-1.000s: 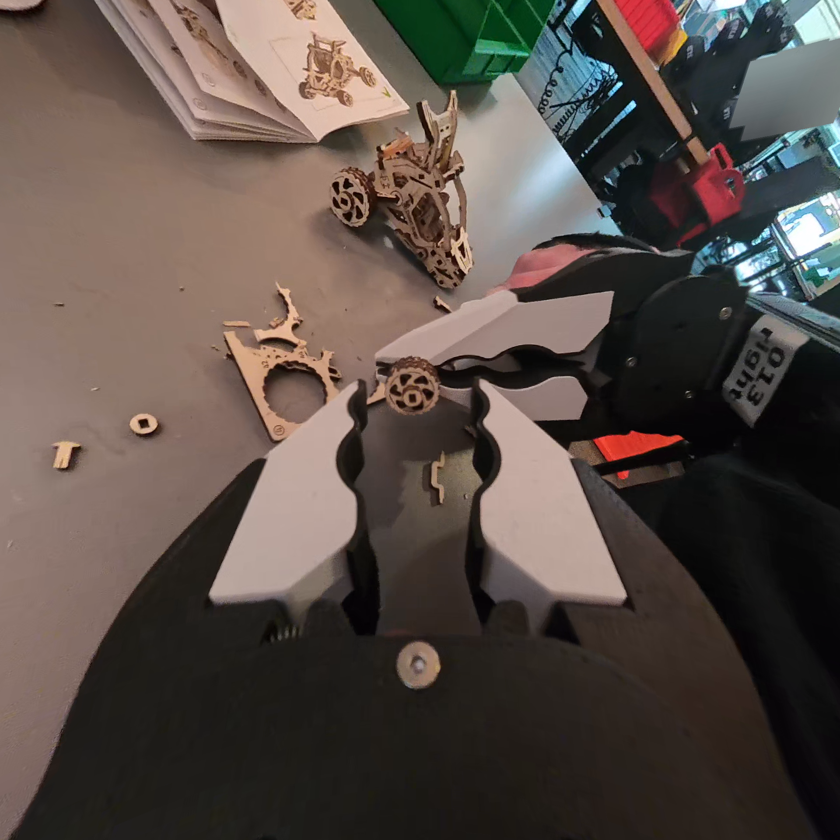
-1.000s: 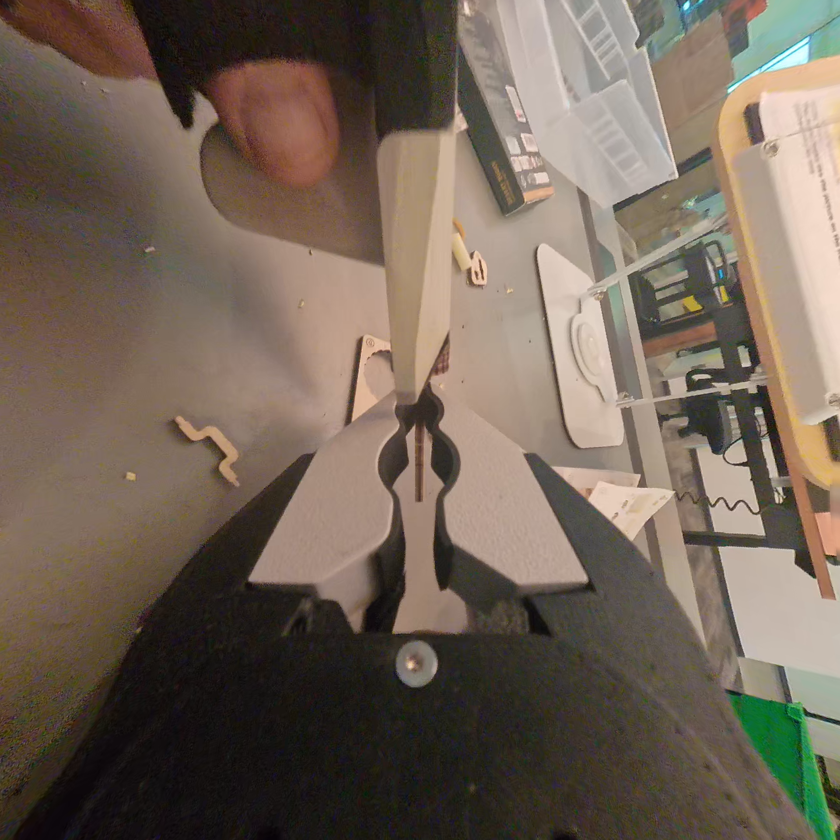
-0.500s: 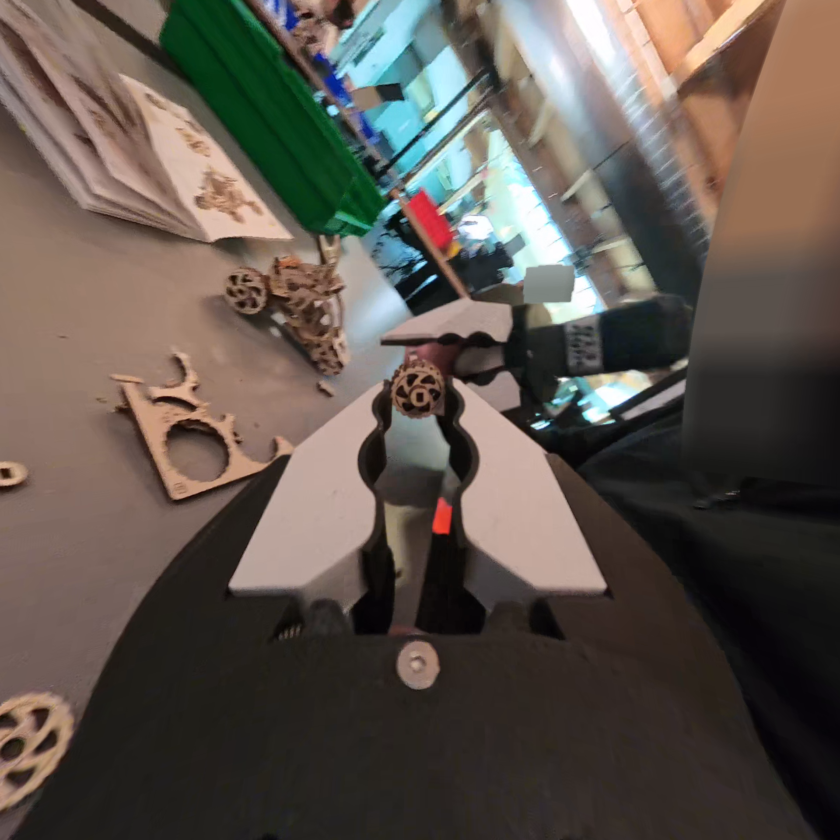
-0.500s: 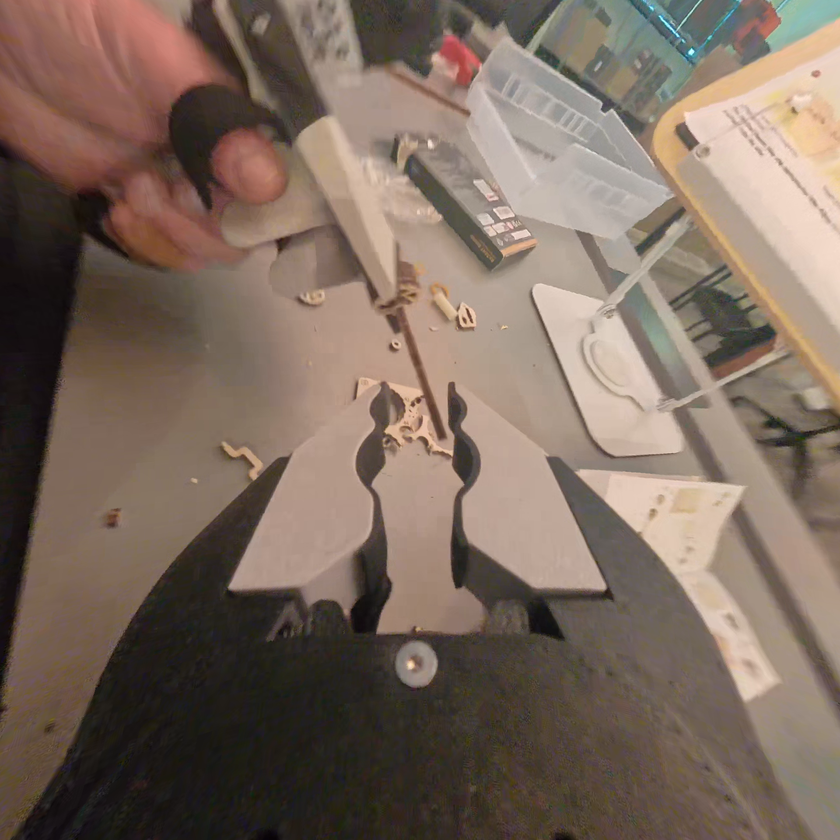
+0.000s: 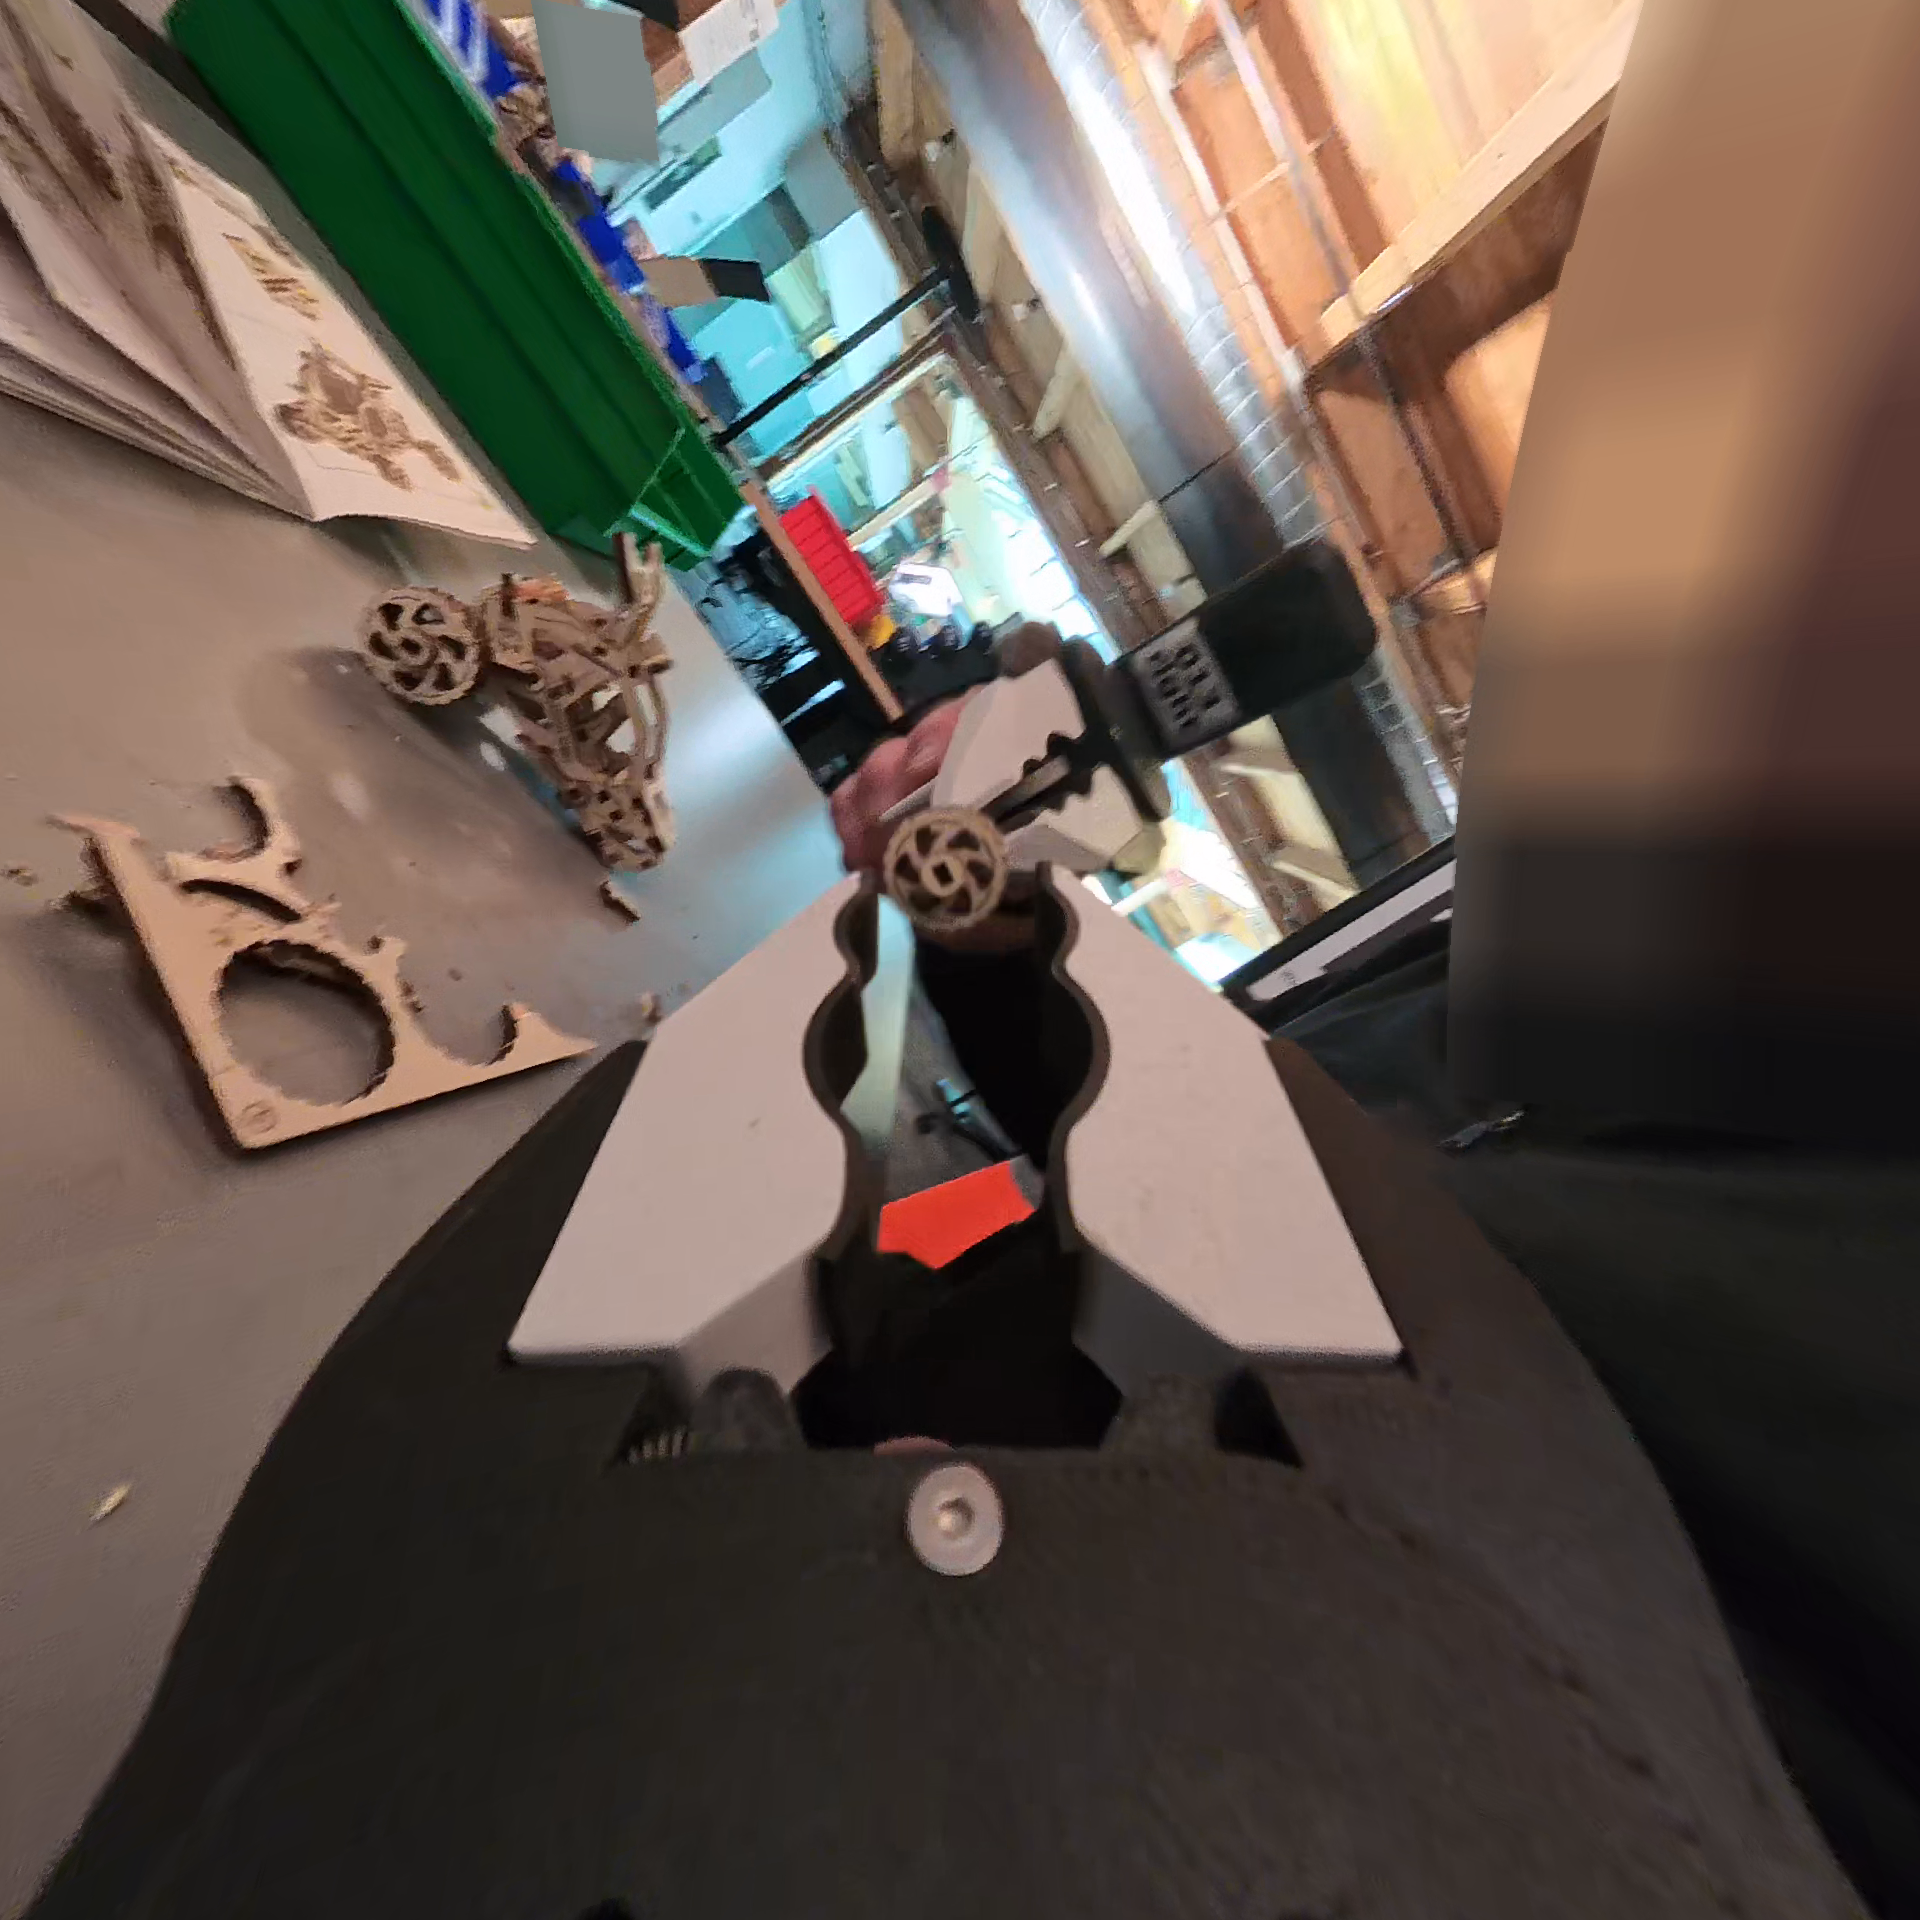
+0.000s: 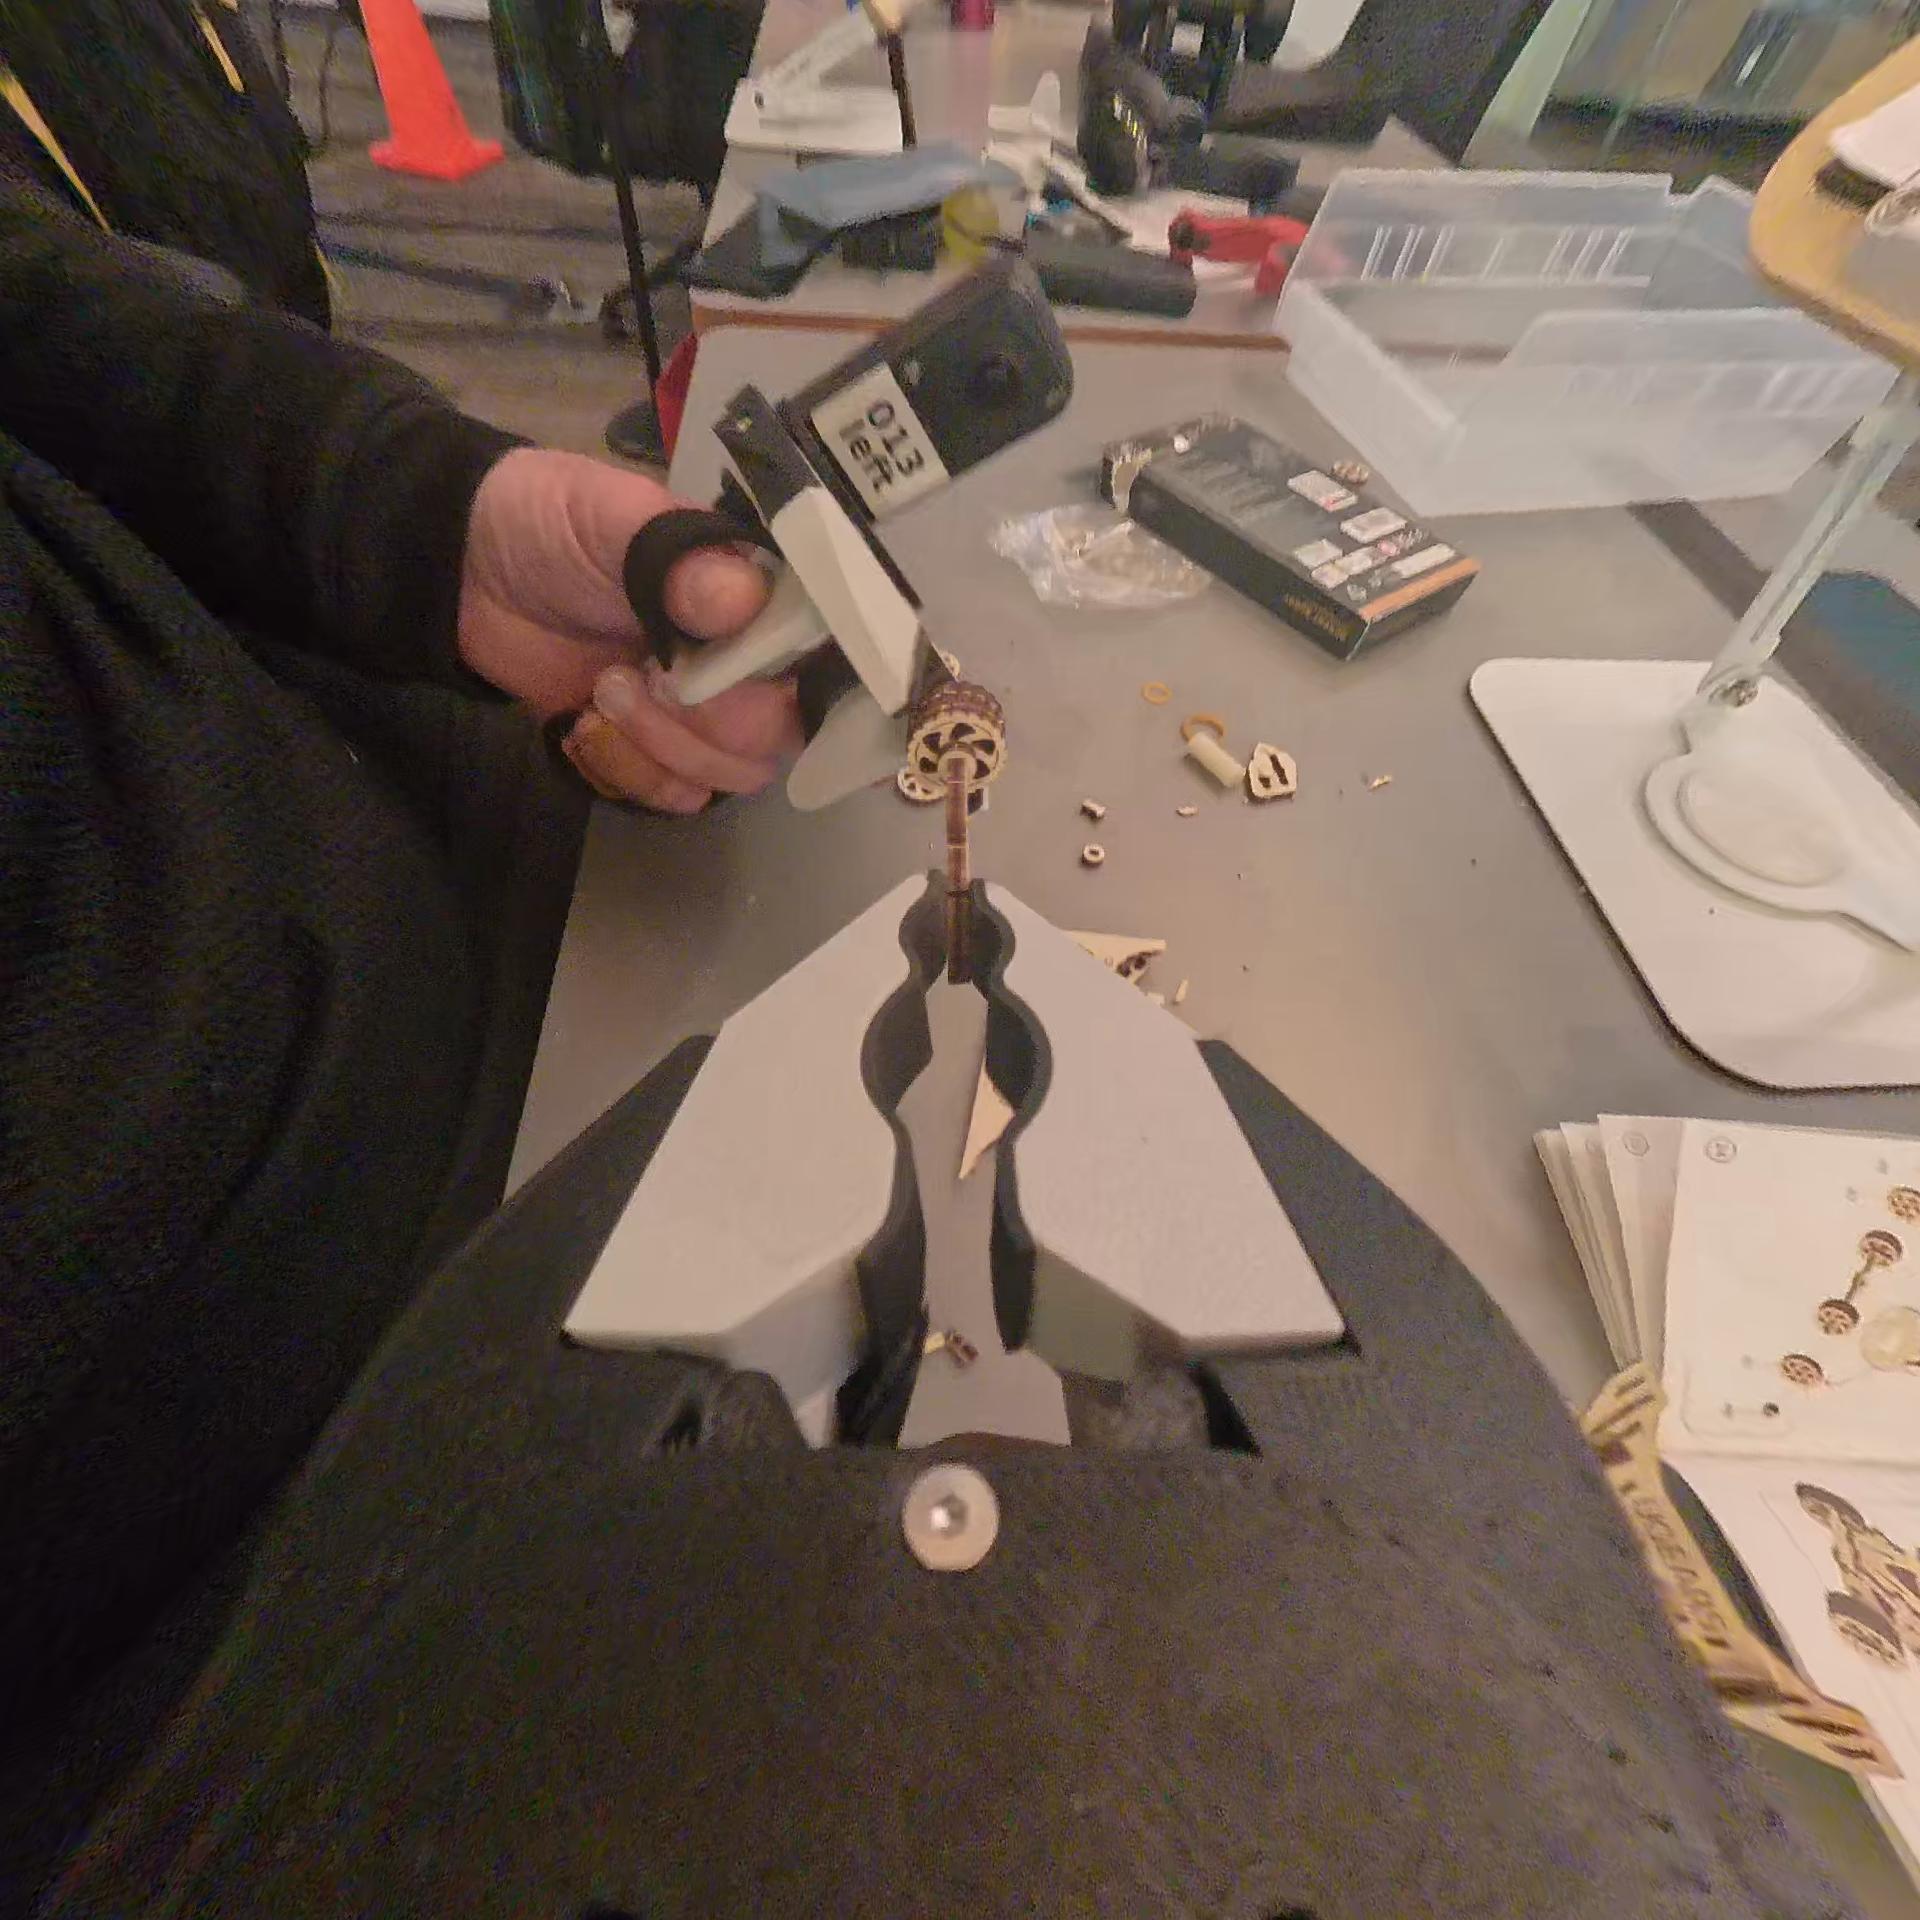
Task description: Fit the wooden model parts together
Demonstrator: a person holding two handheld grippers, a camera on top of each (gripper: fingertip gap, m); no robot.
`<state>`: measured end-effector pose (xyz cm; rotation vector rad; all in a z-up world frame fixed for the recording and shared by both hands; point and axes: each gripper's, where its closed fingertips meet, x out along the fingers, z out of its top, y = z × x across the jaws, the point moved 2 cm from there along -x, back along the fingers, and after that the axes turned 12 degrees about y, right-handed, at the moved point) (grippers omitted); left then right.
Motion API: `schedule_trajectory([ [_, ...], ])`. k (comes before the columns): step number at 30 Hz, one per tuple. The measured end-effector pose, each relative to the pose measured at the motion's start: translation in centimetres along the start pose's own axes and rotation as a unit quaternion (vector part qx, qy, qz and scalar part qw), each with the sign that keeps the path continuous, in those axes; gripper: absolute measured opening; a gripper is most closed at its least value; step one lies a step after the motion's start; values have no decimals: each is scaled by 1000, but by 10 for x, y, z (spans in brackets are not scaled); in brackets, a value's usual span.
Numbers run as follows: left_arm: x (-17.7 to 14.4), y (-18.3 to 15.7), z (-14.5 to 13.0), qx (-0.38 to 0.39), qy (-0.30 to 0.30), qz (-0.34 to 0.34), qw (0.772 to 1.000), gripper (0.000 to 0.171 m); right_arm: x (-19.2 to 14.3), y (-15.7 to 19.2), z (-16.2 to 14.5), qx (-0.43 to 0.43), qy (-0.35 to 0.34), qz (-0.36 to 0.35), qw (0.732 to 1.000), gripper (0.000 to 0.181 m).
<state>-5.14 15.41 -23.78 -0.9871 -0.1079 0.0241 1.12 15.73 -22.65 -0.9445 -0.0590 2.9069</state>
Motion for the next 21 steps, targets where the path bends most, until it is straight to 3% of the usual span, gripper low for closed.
schedule_trajectory([
  [2, -8, 4, -2, 18, 4, 41, 999, 36, -1, -2, 0, 0, 28, 8, 1000, 0],
  [4, -18, 11, -5, 65, 20, 123, 990, 43, 0, -2, -1, 5, 63, 32, 997, 0],
  [6, -21, 12, -9, 147, 62, 205, 966, 48, 2, -3, 2, 9, 82, 58, 995, 0],
  [9, -17, 2, -11, 233, 103, 243, 936, 48, 0, 0, 12, 21, 64, 118, 991, 1],
  [11, -20, -13, -2, 252, 65, 222, 940, 38, -1, 0, 17, 30, 41, 141, 989, 0],
  [14, -30, -24, 3, 270, 34, 247, 930, 33, -2, -4, 24, 65, -2, 131, 989, 0],
  [19, -28, -38, 10, 301, -12, 321, 898, 47, -6, -2, 33, 129, -90, 87, 984, 0],
  [21, -24, -38, 14, 321, -10, 364, 875, 48, -6, -2, 36, 153, -116, 72, 979, 1],
])
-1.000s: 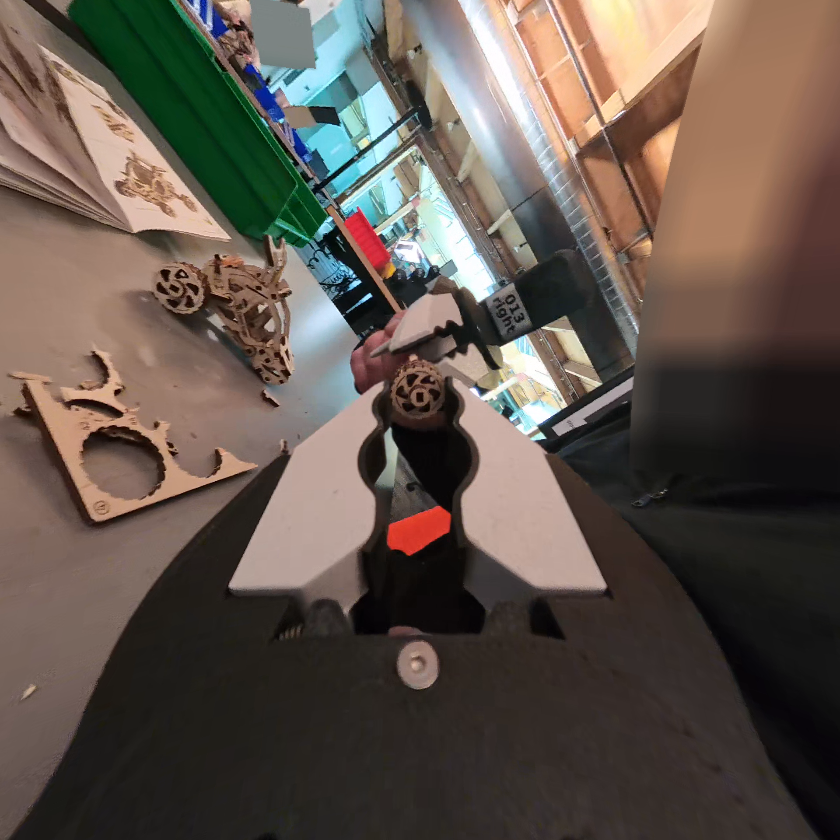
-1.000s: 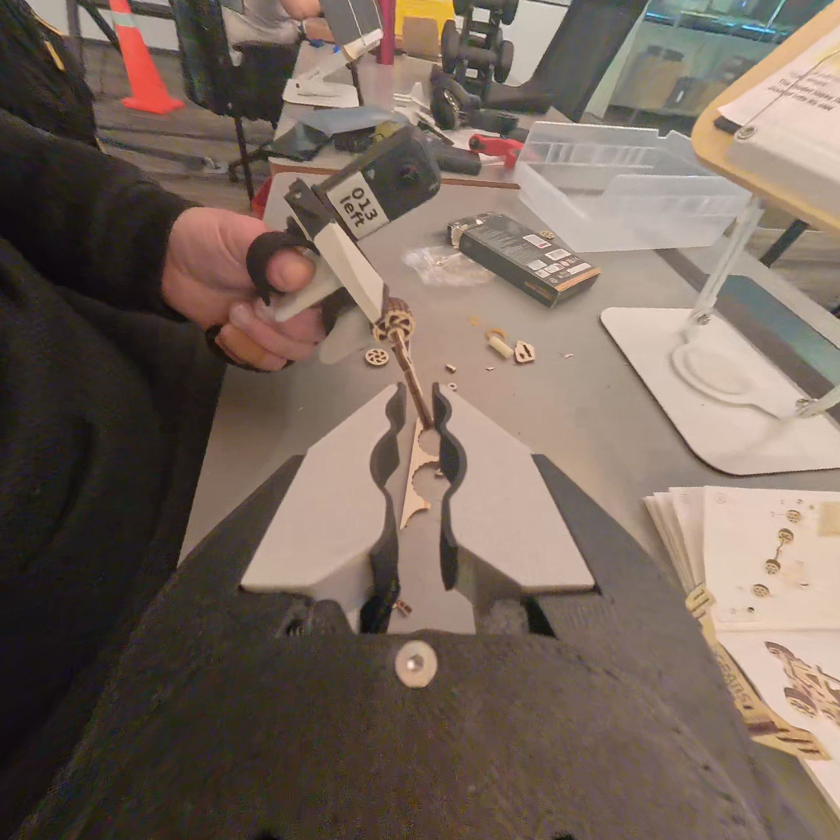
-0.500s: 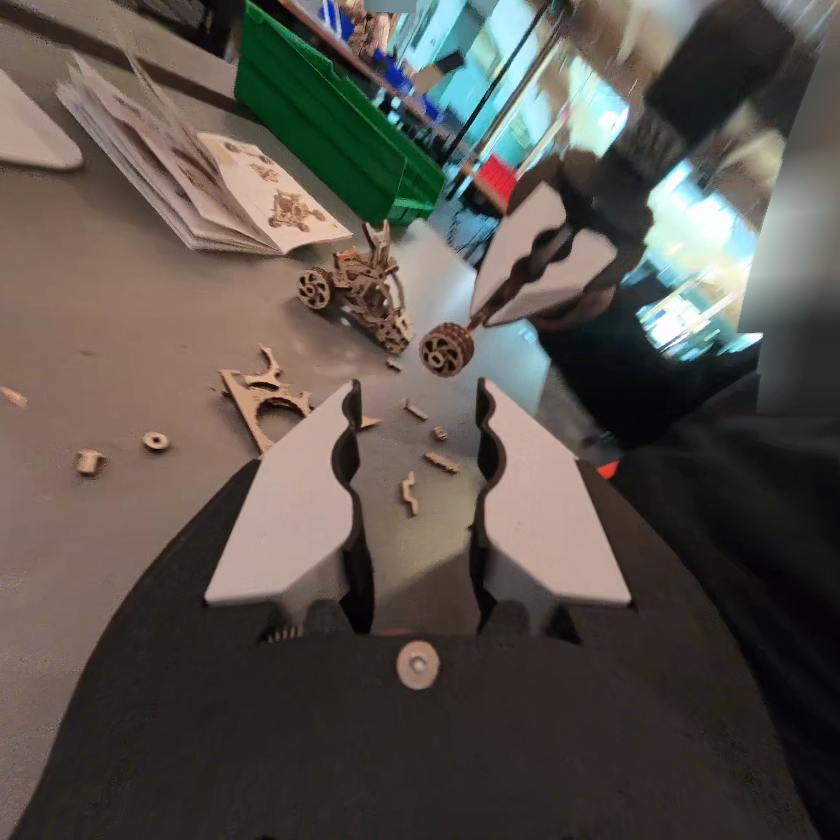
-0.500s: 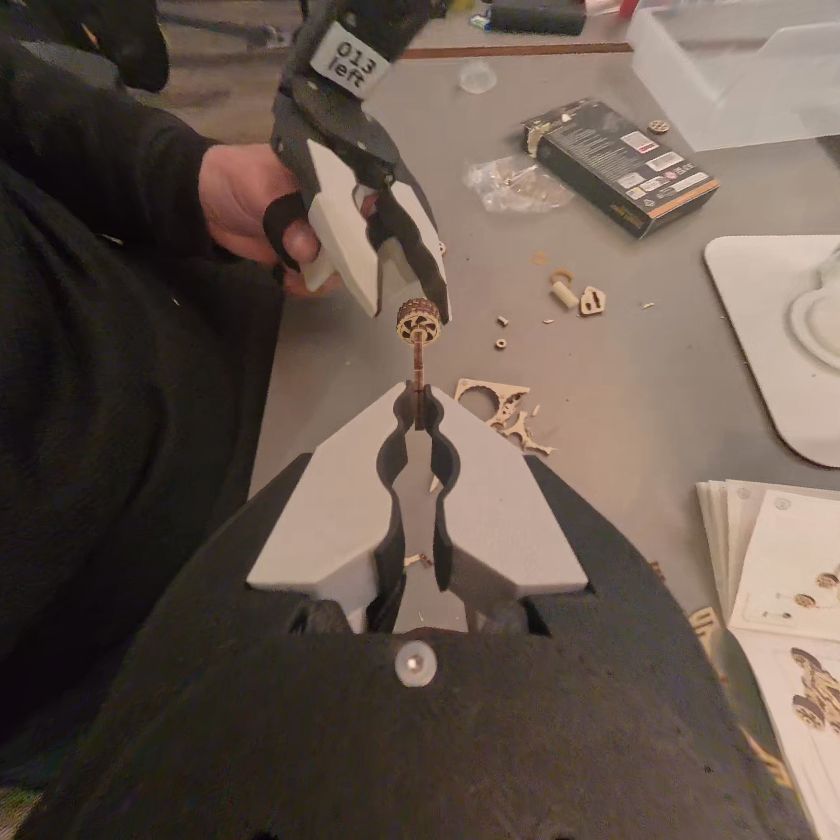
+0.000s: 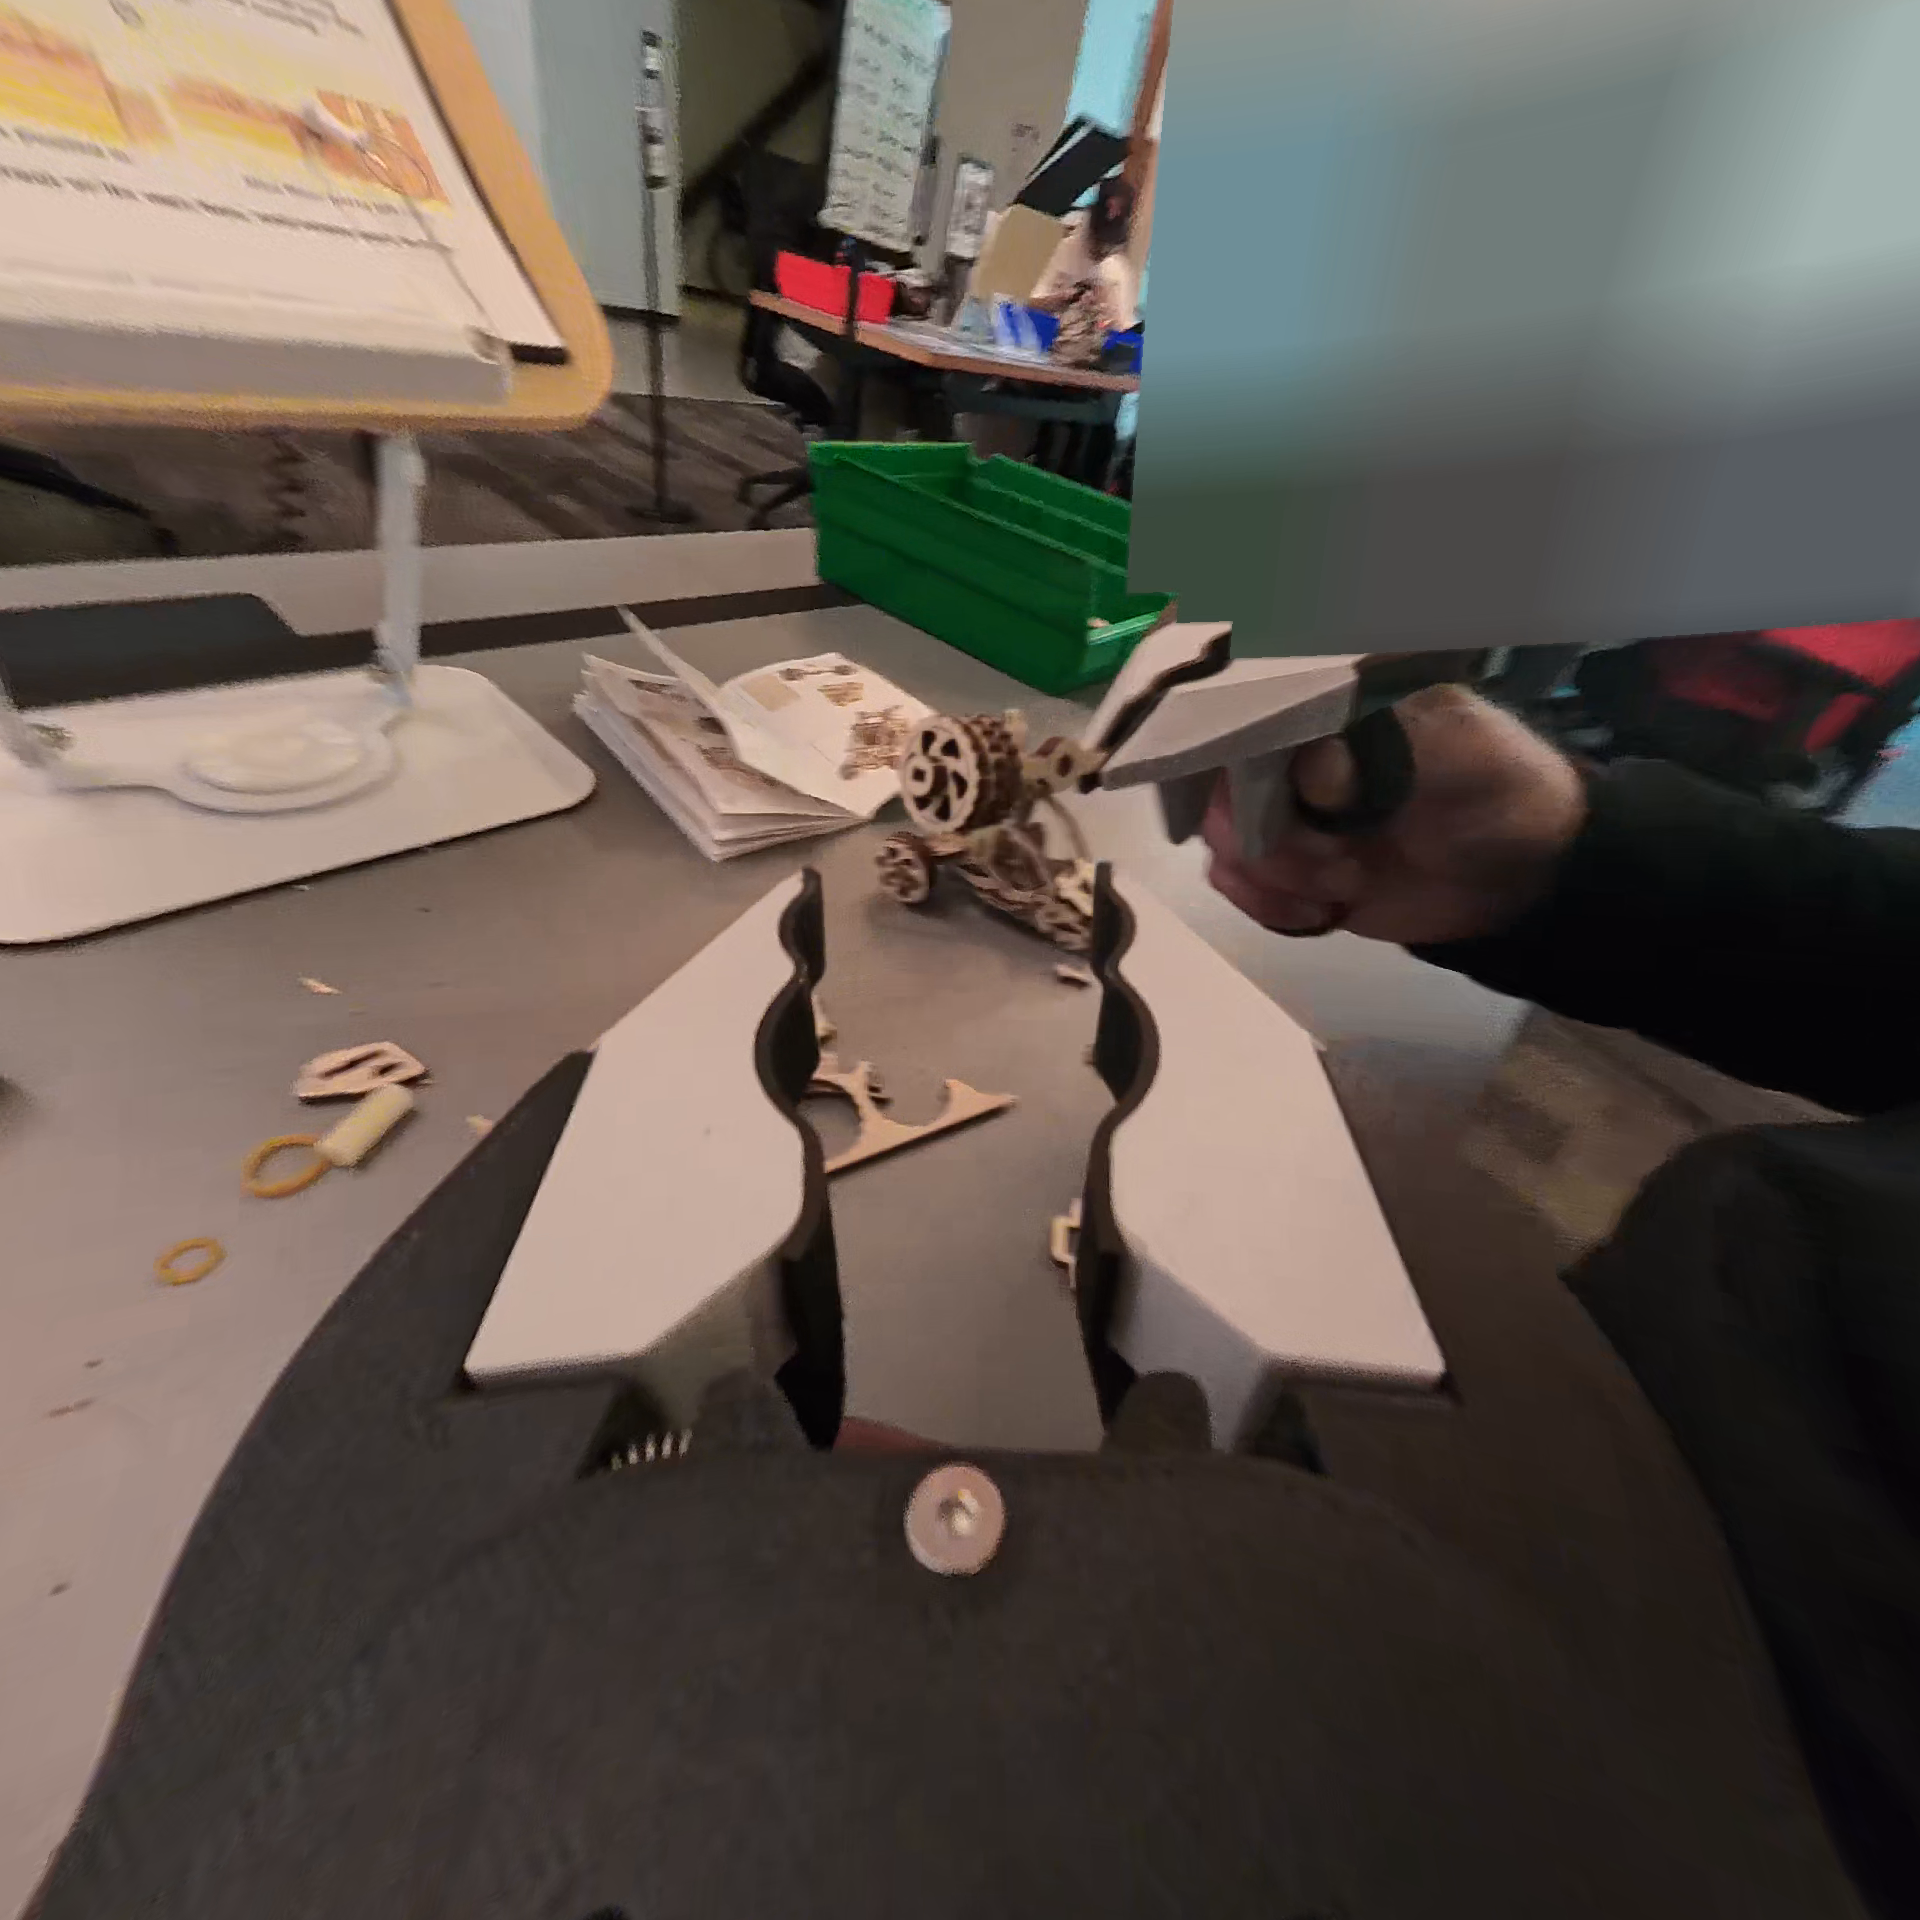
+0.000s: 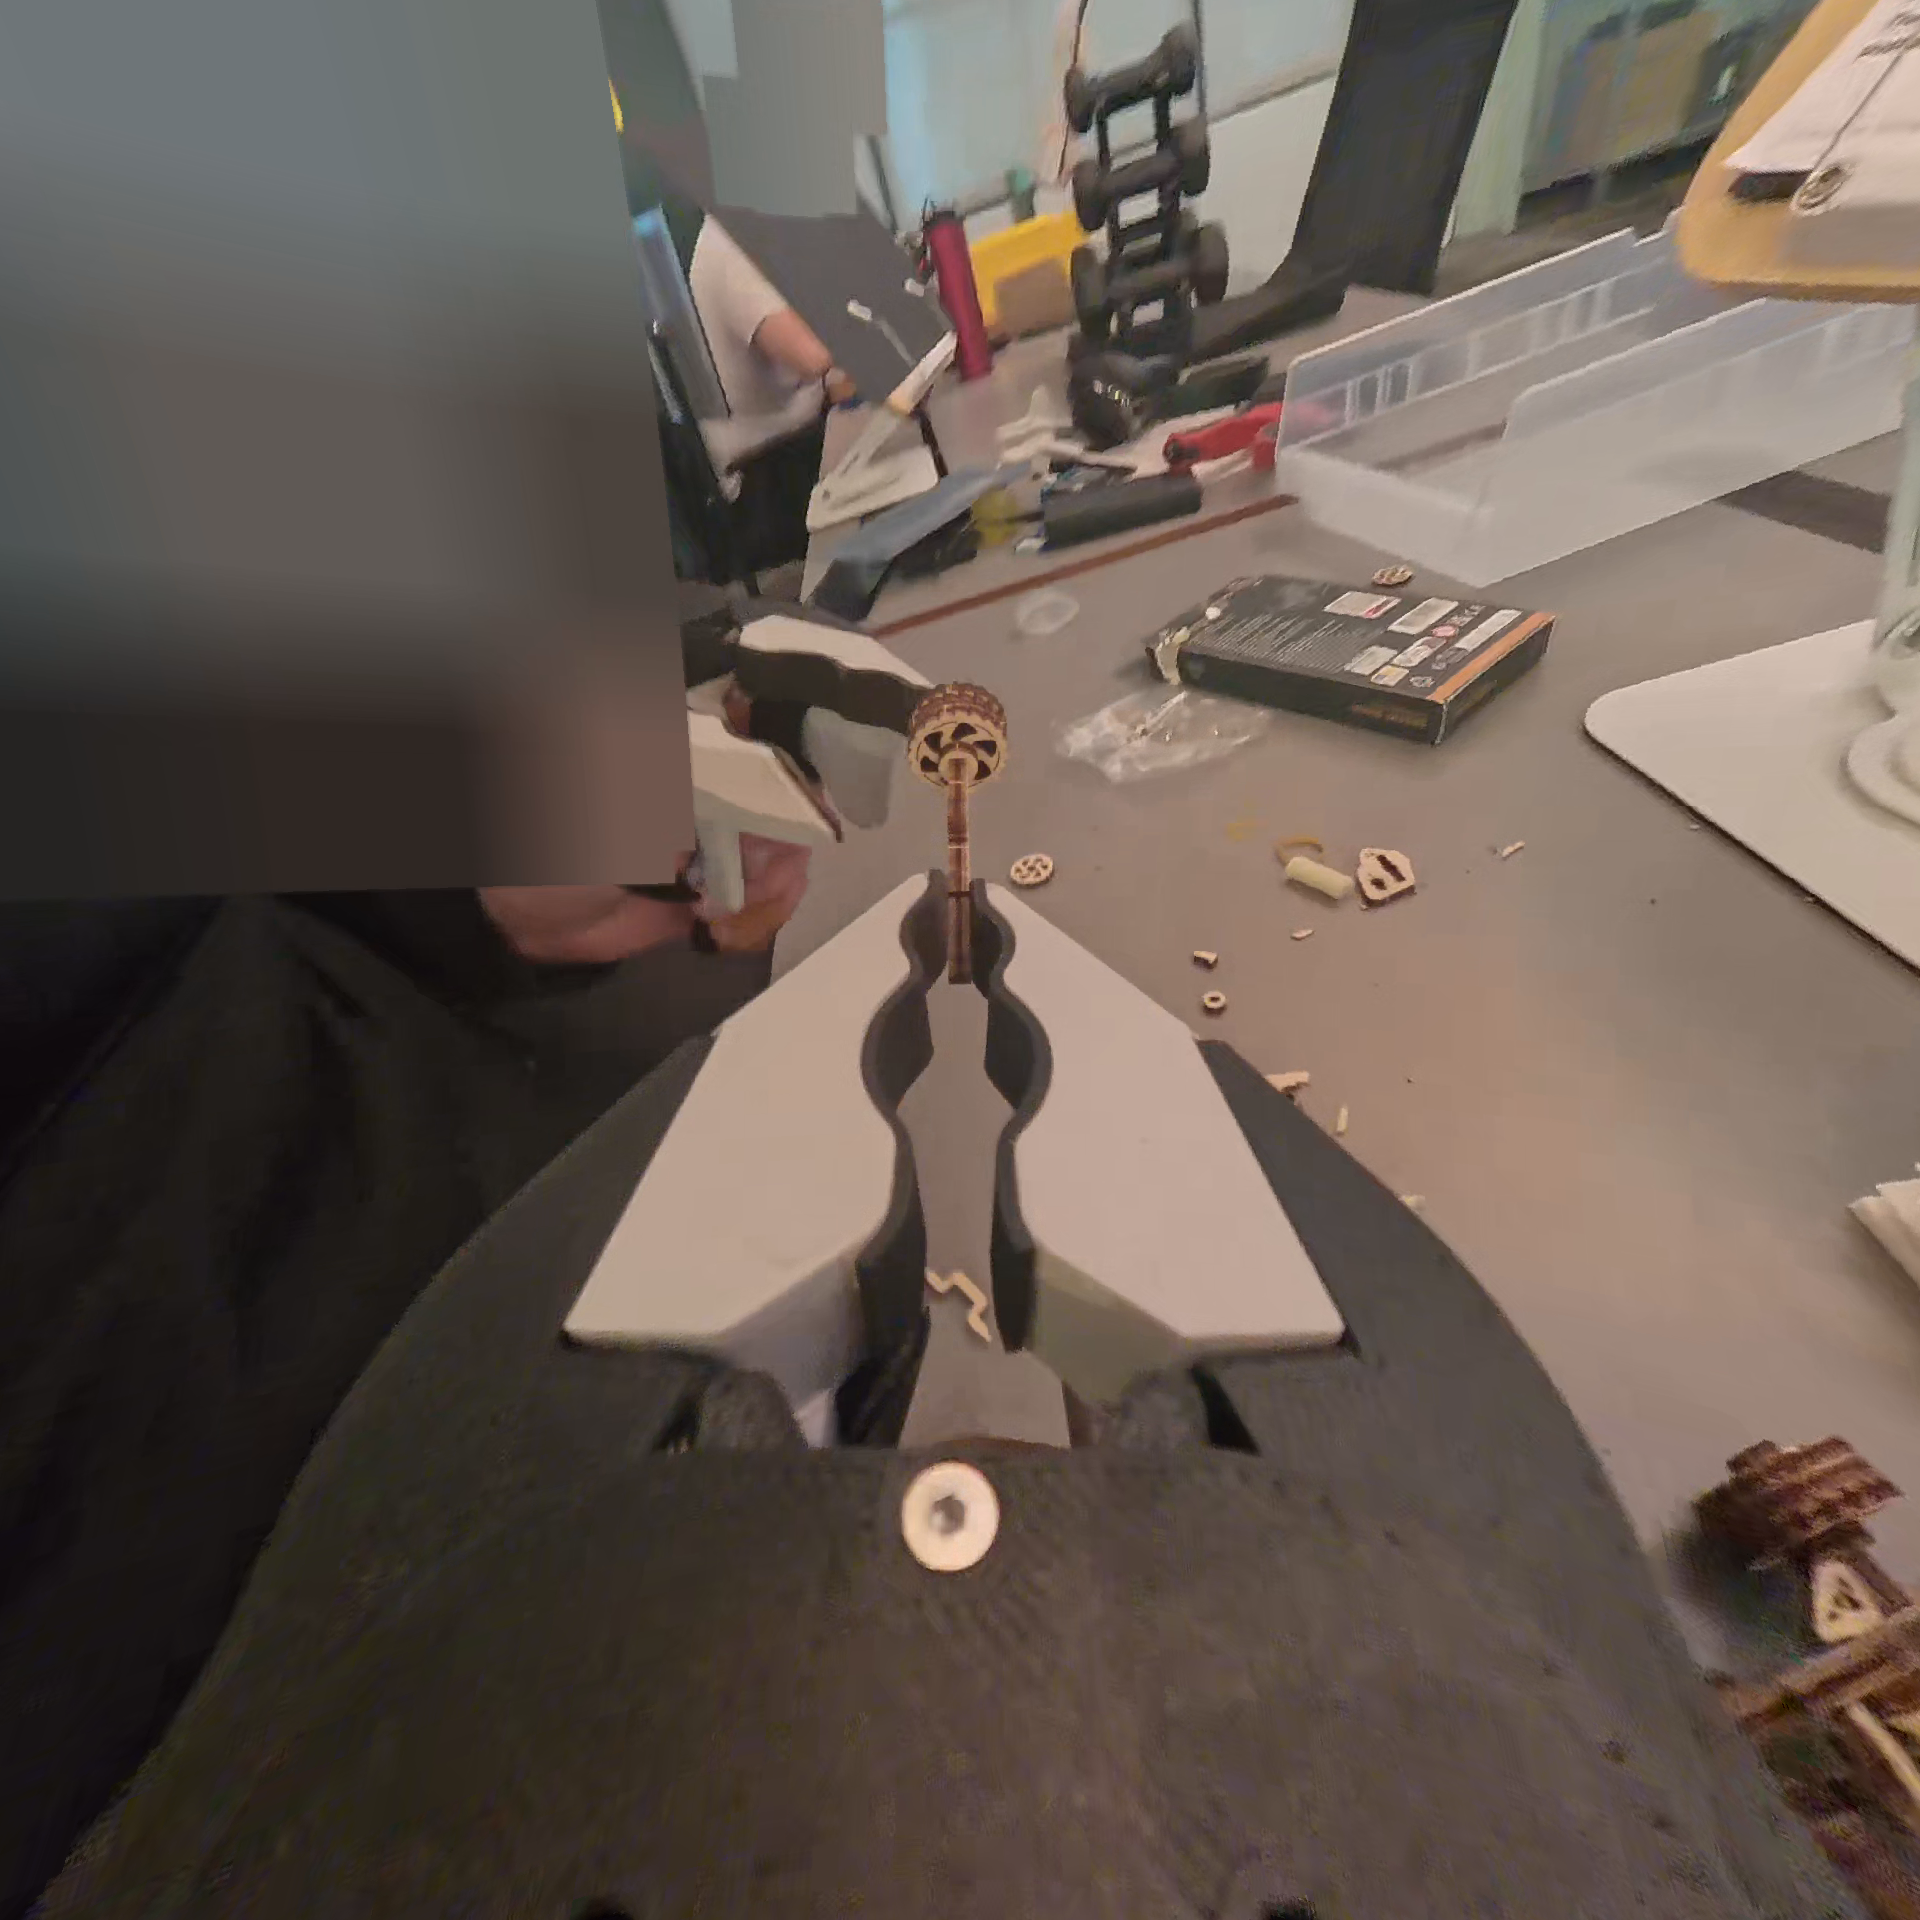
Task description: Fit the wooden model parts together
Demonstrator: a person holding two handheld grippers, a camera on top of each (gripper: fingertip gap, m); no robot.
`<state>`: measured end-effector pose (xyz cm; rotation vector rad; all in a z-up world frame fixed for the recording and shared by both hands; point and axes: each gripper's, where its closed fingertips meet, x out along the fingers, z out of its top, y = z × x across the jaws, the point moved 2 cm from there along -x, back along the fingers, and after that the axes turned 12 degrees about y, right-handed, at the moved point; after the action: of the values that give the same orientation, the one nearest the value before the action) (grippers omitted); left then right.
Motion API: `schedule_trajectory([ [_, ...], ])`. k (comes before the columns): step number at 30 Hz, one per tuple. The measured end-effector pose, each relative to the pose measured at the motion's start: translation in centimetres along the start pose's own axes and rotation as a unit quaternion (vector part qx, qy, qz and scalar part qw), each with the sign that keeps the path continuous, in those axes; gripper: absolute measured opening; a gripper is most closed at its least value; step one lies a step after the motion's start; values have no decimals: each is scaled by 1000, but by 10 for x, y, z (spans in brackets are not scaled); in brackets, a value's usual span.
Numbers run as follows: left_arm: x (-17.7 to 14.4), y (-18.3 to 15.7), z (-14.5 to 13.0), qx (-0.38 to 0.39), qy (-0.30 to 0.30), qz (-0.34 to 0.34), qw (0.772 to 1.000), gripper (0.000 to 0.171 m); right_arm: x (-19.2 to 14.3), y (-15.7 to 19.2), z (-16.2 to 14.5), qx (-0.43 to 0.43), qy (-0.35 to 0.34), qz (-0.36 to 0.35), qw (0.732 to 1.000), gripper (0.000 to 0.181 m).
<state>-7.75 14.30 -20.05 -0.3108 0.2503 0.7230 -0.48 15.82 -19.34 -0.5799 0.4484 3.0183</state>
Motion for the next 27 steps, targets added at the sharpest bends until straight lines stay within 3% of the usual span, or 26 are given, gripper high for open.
schedule_trajectory([
  [7, 5, -1, 24, 99, 2, 119, 988, 45, 0, 3, 9, 34, -49, -10, 998, 1],
  [14, 11, 0, 34, 123, 5, 142, 982, 24, 0, 4, 16, 40, -70, -11, 997, 0],
  [27, 13, 11, 38, 199, 47, 233, 951, 17, 5, 3, 22, 57, -82, -11, 995, 1],
])
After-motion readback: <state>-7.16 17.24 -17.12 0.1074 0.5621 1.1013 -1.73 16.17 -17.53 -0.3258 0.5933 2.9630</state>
